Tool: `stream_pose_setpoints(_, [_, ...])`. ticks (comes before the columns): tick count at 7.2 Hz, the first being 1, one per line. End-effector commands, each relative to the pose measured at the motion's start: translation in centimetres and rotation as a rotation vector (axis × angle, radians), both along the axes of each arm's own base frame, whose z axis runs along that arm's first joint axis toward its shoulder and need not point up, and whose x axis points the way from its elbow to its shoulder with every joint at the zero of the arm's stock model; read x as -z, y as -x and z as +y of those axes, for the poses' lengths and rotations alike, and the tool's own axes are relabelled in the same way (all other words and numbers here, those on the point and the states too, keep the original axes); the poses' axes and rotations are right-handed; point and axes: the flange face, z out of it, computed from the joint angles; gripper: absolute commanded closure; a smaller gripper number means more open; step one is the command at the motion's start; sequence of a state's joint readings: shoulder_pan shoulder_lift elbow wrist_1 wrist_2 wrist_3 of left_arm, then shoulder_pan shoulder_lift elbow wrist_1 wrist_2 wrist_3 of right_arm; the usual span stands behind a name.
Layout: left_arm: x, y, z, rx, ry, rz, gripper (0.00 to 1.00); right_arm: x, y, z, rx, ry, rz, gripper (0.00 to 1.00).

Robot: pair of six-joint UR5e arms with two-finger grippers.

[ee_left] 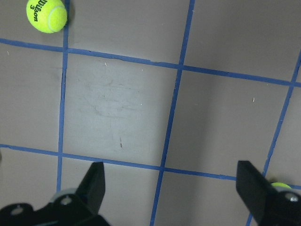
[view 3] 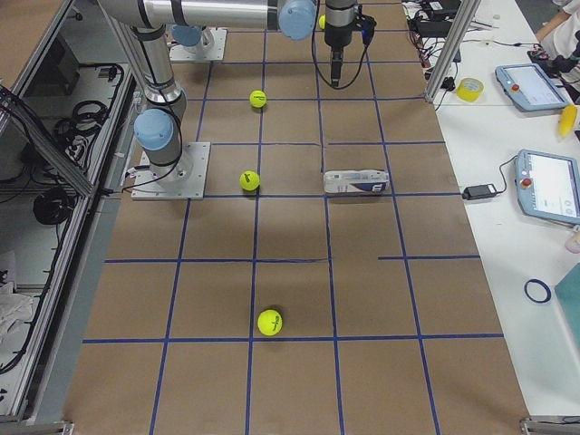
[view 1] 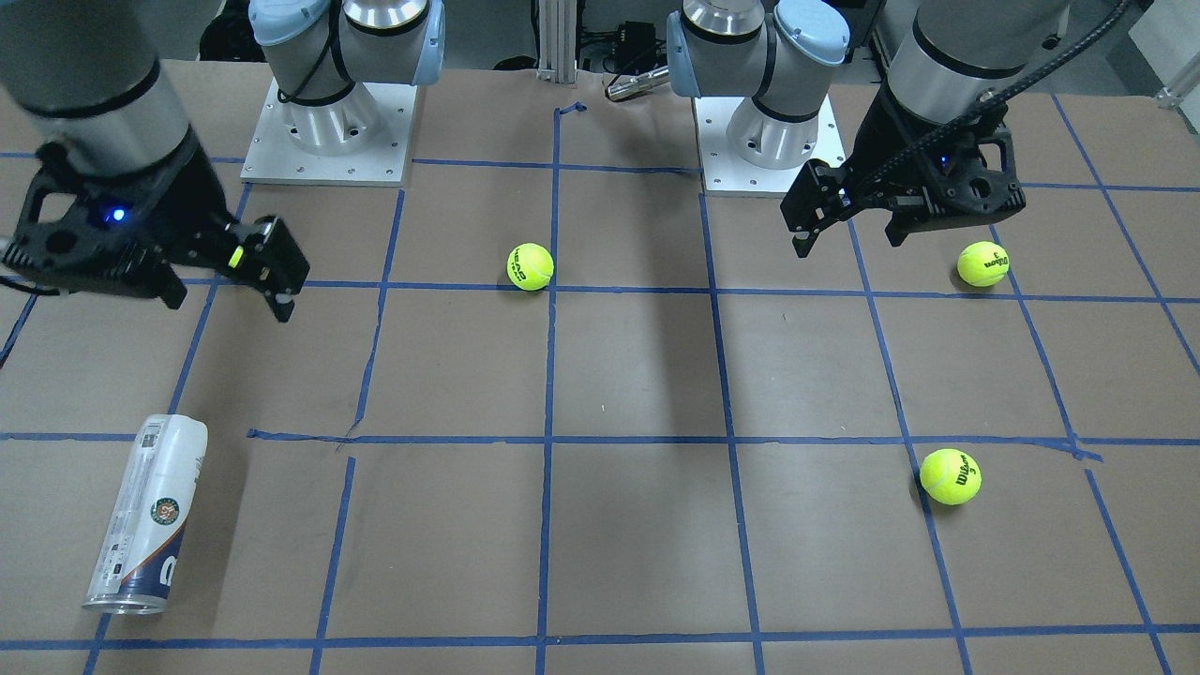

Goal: Lift up tennis ball bucket
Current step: 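Move the right gripper toward the clear tennis ball can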

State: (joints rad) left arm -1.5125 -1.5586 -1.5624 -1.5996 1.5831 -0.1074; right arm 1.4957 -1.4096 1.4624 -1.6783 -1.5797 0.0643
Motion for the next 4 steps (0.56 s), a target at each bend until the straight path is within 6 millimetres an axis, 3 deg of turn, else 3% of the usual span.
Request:
stream_pose_setpoints(1, [0.0, 0.0, 0.0, 0.0, 0.001, 0.0, 0.0, 5.6, 5.9, -7.1, -0.029, 0.021, 0.027, 0.0])
stream_pose_setpoints(3, [0.0, 0.0, 0.0, 0.0, 0.001, 0.0, 0.0, 13.3, 13.1, -12.9, -0.07, 0.008, 0.028, 0.0])
stream_pose_setpoints(4, [0.0, 0.0, 0.0, 0.0, -0.002, 0.0, 0.0, 16.7, 15.1, -15.3, -0.106, 0.034, 0.043, 0.0])
